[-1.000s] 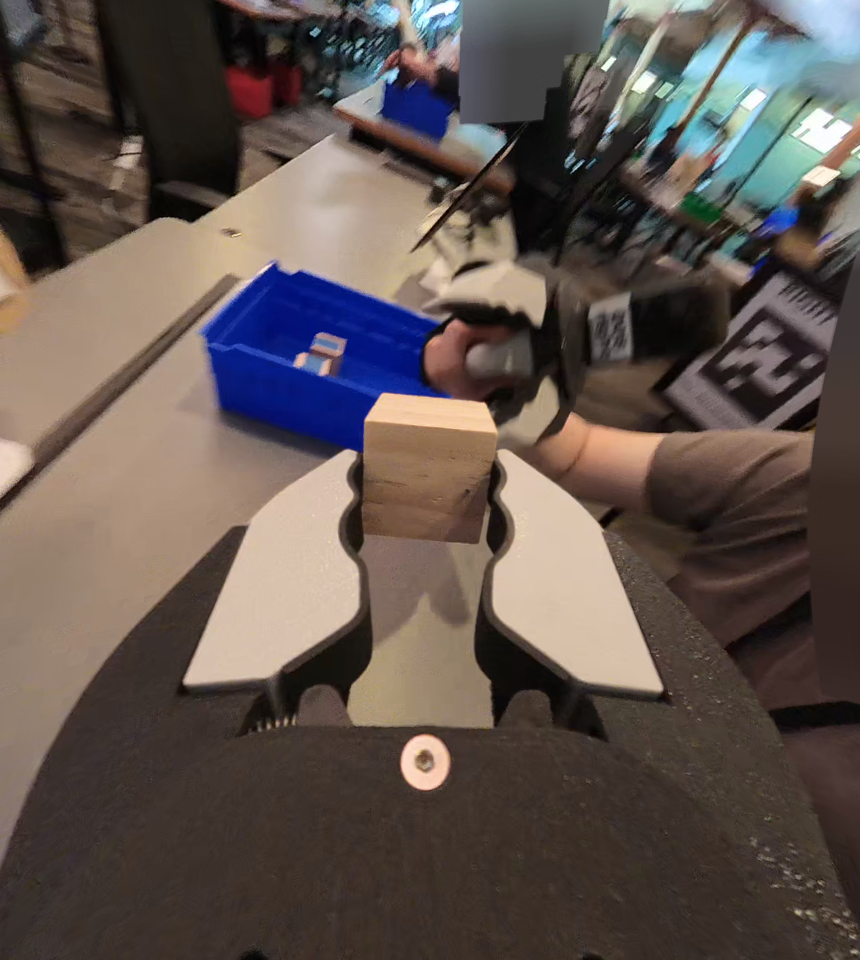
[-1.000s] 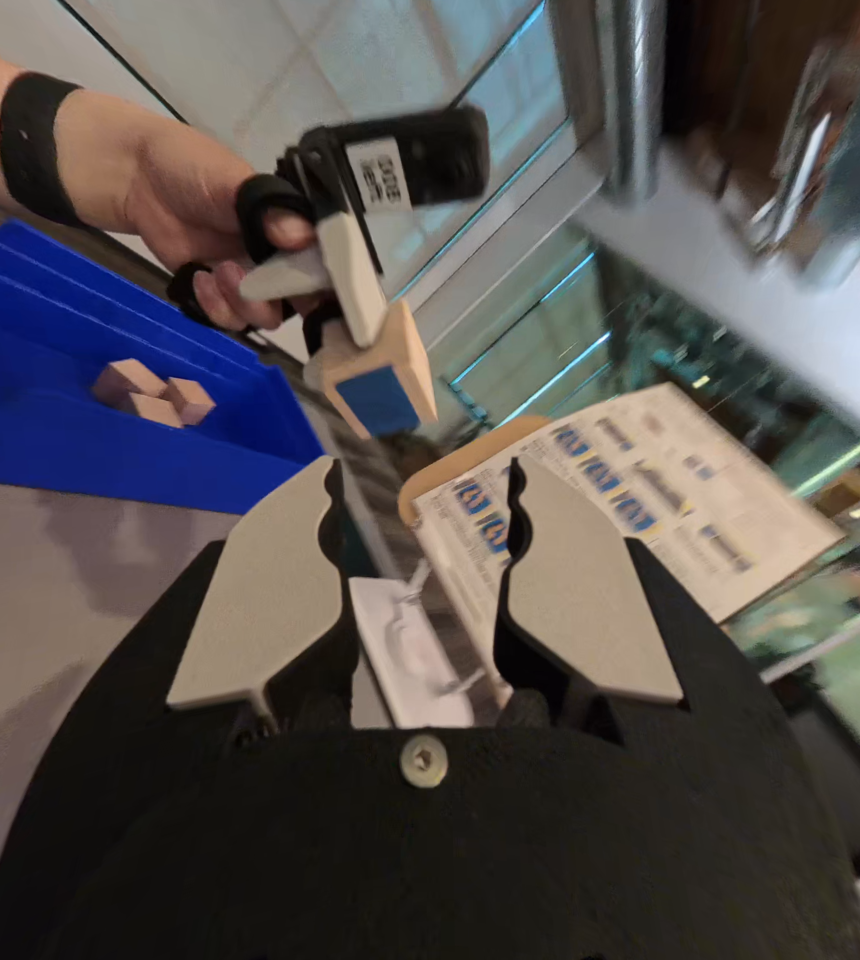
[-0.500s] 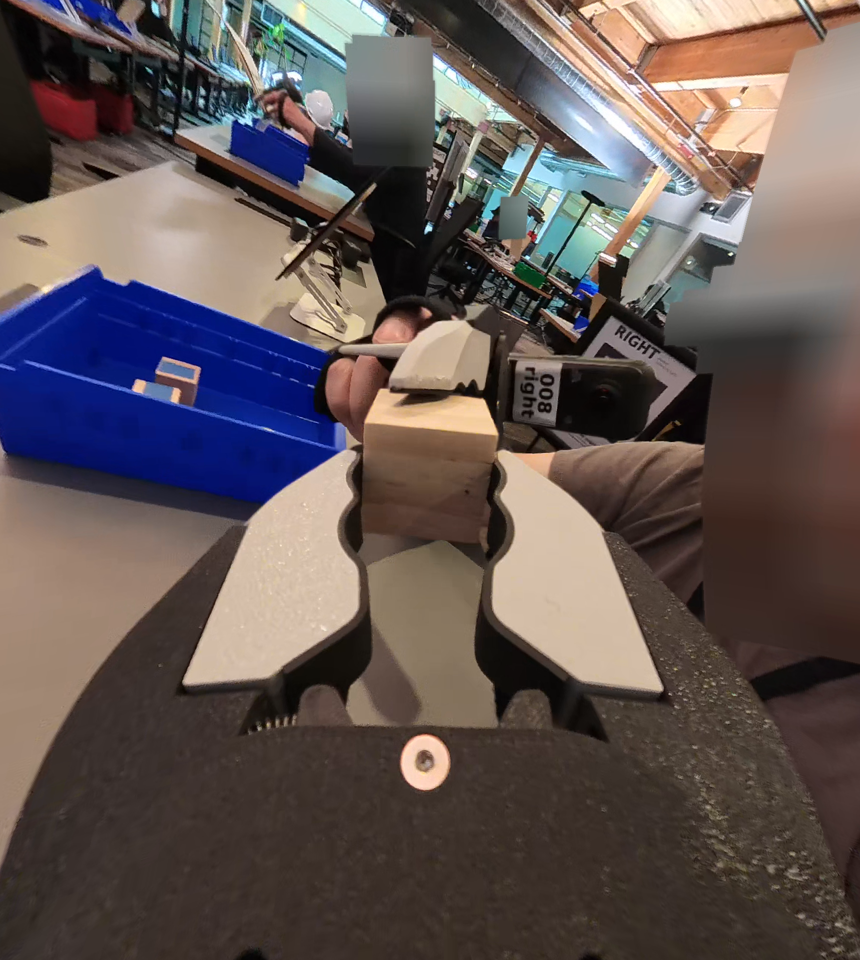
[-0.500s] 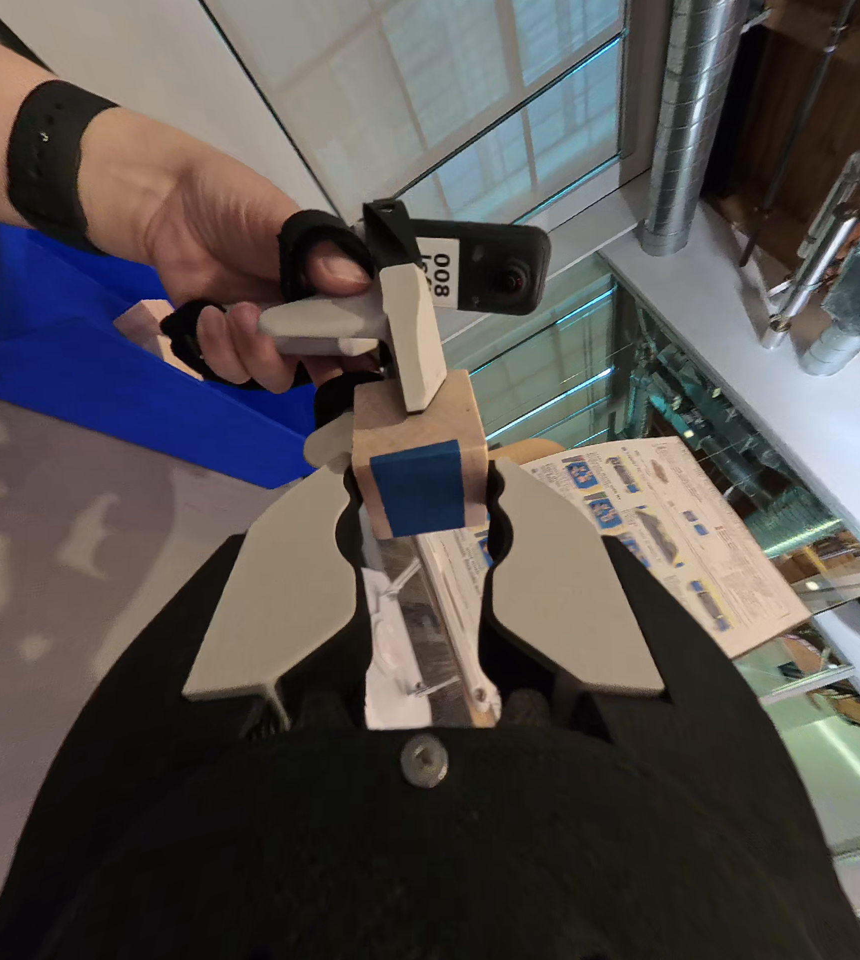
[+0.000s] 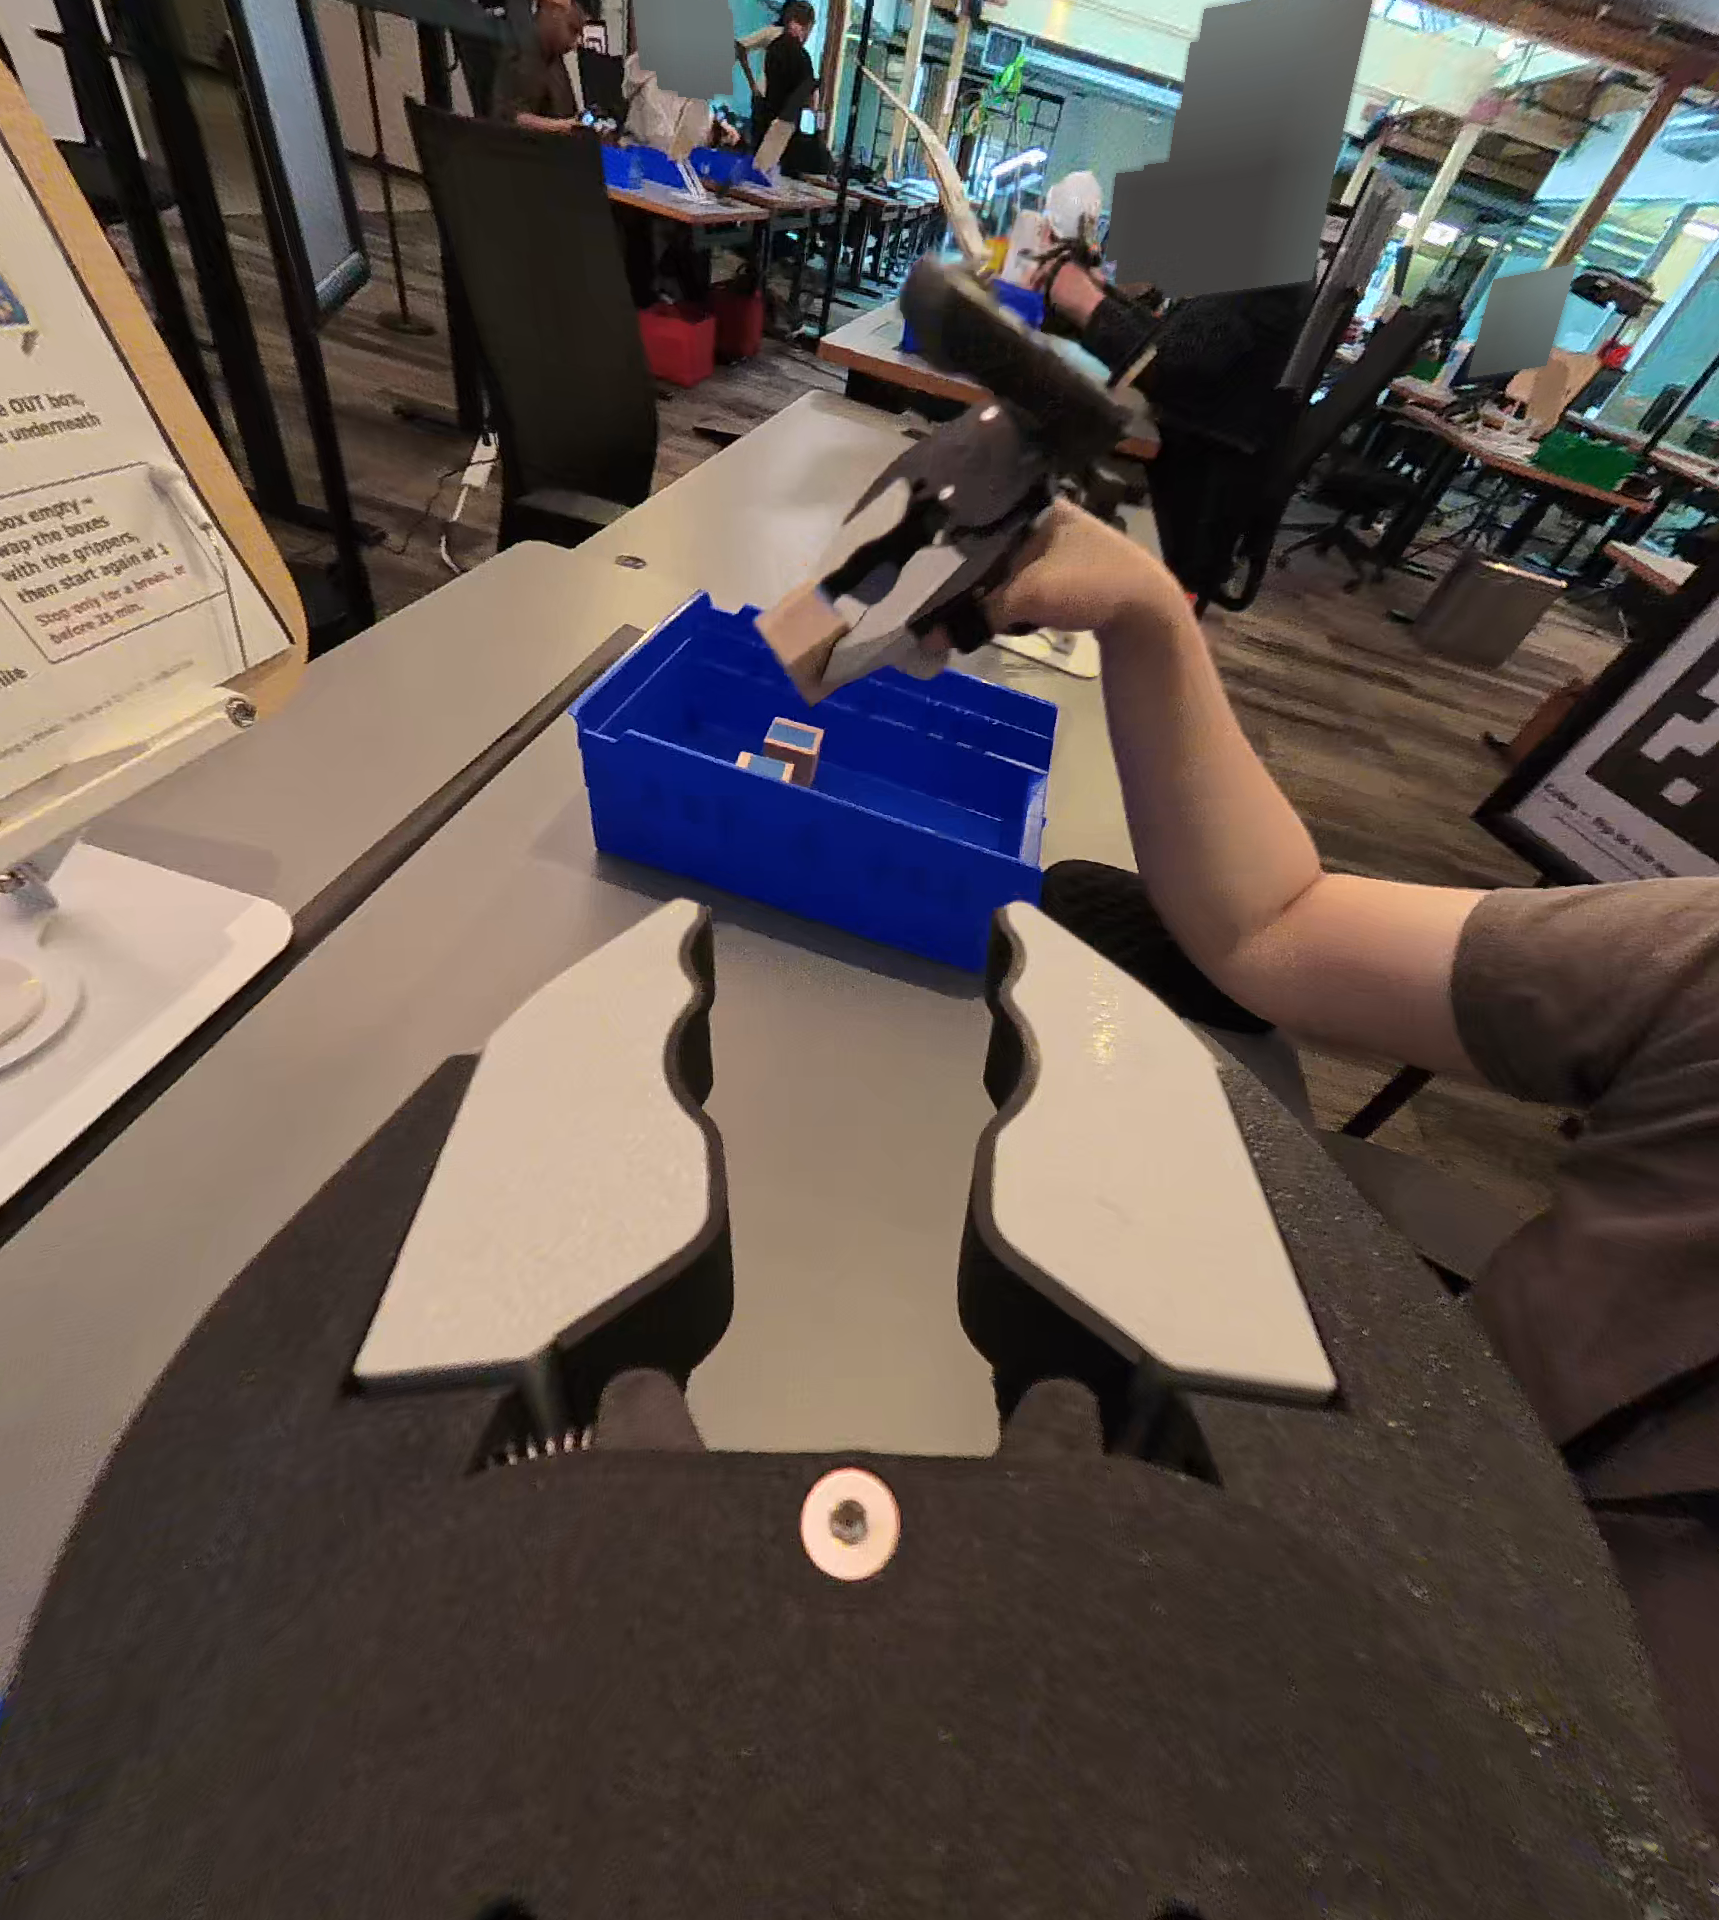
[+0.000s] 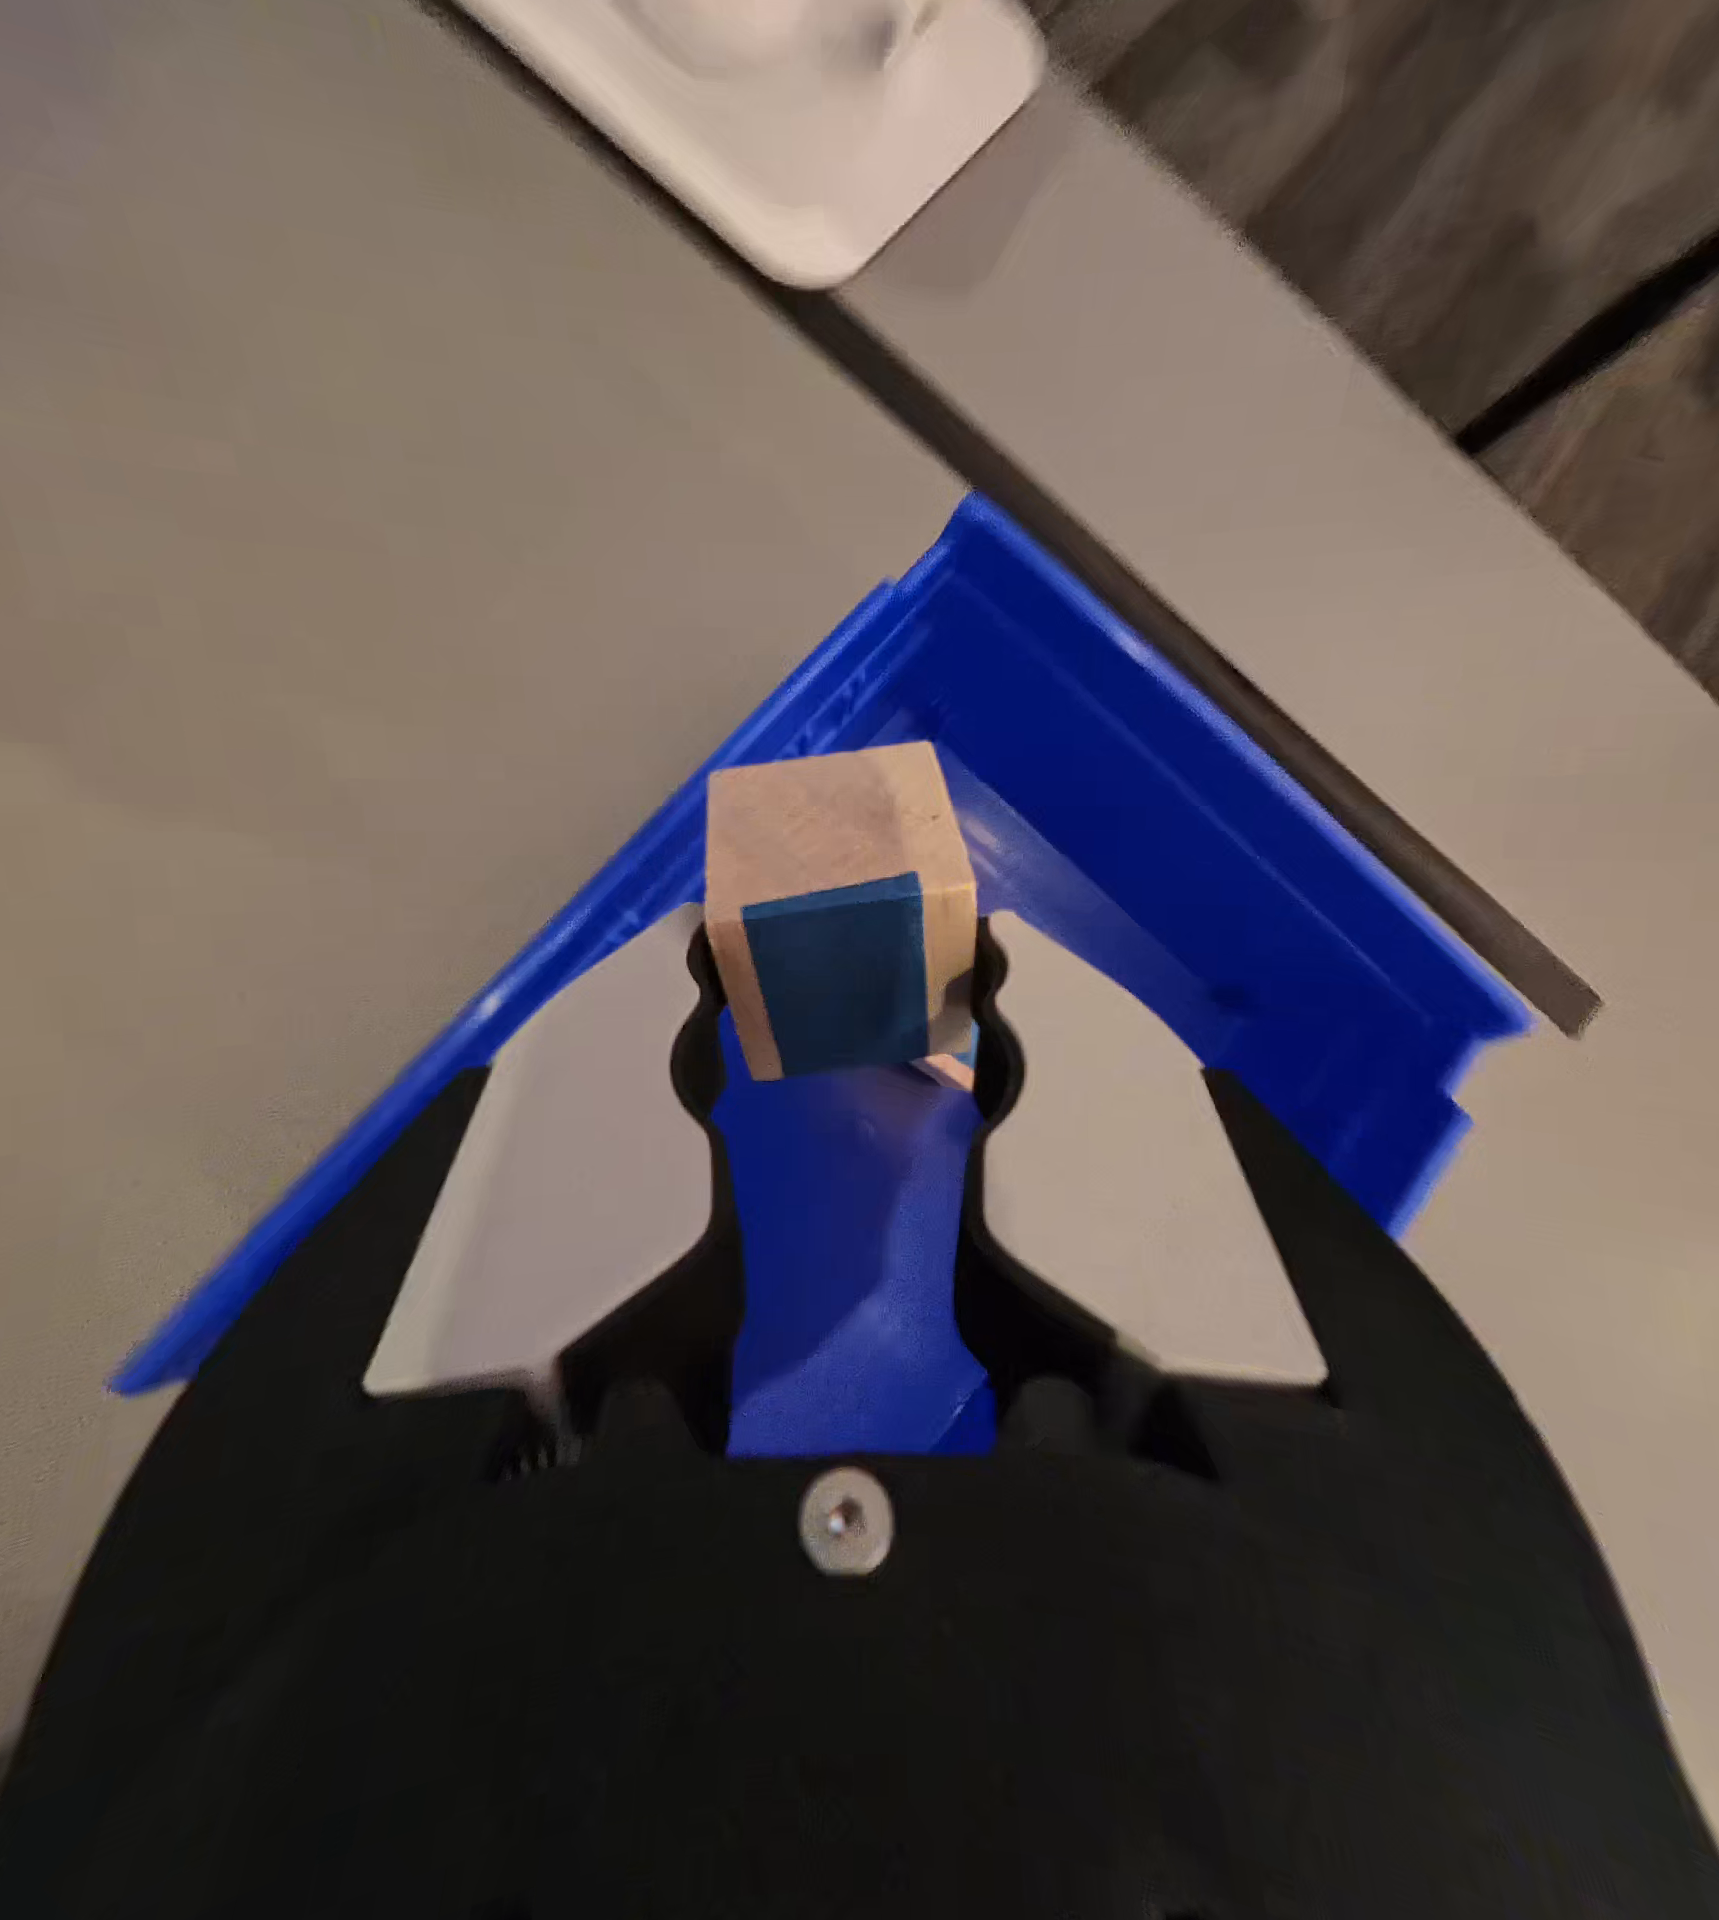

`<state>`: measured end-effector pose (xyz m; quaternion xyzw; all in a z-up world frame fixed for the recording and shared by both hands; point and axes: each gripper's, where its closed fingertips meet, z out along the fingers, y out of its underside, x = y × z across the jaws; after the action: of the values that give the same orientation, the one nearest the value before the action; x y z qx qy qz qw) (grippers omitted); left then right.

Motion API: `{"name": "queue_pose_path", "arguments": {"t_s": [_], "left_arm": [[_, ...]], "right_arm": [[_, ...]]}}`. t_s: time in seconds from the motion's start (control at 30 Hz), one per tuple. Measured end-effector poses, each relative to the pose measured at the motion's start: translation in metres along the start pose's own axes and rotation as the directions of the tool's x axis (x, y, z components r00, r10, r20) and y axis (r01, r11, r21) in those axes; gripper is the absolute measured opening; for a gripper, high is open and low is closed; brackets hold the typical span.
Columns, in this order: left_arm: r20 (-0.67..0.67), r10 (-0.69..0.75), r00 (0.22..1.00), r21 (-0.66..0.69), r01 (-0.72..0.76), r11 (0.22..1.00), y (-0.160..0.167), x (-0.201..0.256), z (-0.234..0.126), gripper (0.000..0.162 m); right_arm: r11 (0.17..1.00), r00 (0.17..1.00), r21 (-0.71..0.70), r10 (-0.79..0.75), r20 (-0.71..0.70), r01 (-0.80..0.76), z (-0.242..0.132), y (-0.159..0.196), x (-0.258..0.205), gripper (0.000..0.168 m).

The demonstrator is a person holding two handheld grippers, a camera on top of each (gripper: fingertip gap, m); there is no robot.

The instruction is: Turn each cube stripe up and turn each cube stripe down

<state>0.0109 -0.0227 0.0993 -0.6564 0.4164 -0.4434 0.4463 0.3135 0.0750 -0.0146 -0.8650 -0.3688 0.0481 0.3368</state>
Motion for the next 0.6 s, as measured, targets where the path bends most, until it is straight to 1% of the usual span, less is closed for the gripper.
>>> {"name": "queue_pose_path", "arguments": {"t_s": [0.07,0.13,0.2,0.23,0.3,0.4,0.43,0.5,0.6], "left_arm": [[0.022,0.015,1.0,-0.021,-0.015,1.0,0.003,-0.004,-0.001,0.05],[0.034,0.018,0.999,-0.017,-0.017,1.0,0.002,-0.006,-0.002,0.049],[0.008,0.016,1.0,-0.01,-0.016,1.0,0.001,-0.002,-0.002,0.048],[0.004,0.017,1.0,-0.014,-0.017,1.0,0.001,-0.002,-0.002,0.048],[0.016,0.025,1.0,-0.024,-0.025,0.999,0.003,-0.003,-0.002,0.048],[0.013,0.022,1.0,-0.029,-0.022,0.999,0.004,-0.005,-0.002,0.048],[0.009,0.019,1.0,-0.032,-0.019,0.999,0.005,-0.005,-0.001,0.047],[0.017,0.022,1.0,-0.049,-0.021,0.999,0.007,-0.006,-0.002,0.047],[0.077,0.046,0.996,-0.078,-0.04,0.996,0.011,-0.015,-0.006,0.045]], "right_arm": [[0.993,0.99,-0.059,-0.092,0.104,0.099,0.027,0.018,-0.006,0.047],[0.986,0.986,-0.111,-0.109,0.128,0.124,0.044,0.03,-0.002,0.048],[0.977,0.963,-0.053,-0.194,0.189,0.208,0.056,0.031,-0.008,0.048],[0.972,0.955,-0.052,-0.213,0.205,0.228,0.06,0.034,-0.009,0.048],[0.957,0.946,-0.091,-0.252,0.204,0.275,0.071,0.044,-0.007,0.048],[0.908,0.914,-0.168,-0.348,0.21,0.385,0.089,0.058,-0.009,0.048],[0.895,0.908,-0.196,-0.359,0.216,0.401,0.094,0.062,-0.01,0.048],[0.871,0.905,-0.262,-0.368,0.215,0.416,0.105,0.069,-0.01,0.048],[0.879,0.915,-0.263,-0.357,0.187,0.397,0.115,0.064,-0.008,0.047]]}}
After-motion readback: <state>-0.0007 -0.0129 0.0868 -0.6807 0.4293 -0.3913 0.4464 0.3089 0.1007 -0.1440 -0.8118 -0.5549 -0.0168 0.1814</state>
